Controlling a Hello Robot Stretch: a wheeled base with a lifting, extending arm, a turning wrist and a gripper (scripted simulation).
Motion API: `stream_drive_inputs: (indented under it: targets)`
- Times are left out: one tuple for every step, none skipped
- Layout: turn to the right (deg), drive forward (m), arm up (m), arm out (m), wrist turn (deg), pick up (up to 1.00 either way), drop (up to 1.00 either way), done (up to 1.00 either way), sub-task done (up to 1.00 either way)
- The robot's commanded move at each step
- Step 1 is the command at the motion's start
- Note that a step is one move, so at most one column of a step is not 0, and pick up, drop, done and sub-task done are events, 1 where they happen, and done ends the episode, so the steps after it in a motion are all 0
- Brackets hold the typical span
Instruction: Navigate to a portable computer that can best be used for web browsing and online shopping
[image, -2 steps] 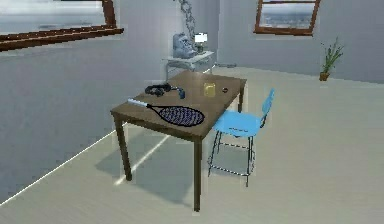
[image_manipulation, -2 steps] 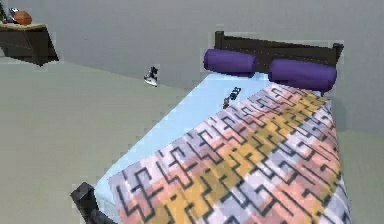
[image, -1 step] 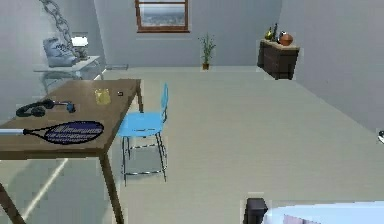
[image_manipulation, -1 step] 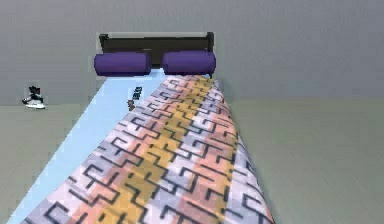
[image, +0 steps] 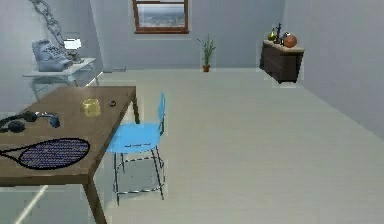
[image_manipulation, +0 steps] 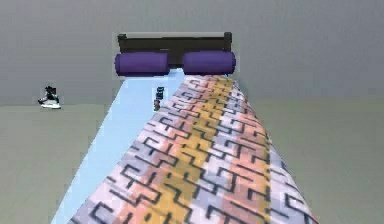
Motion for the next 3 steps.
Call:
stream_drive_inputs:
  targets:
    - [-45.0,0.0,0.0,0.0,0.0,0.0,0.0,0.0,0.0]
    - [-39.0,0.0,0.0,0.0,0.0,0.0,0.0,0.0,0.0]
    - [0.0,0.3,0.0,0.0,0.0,0.0,0.0,0.0,0.0]
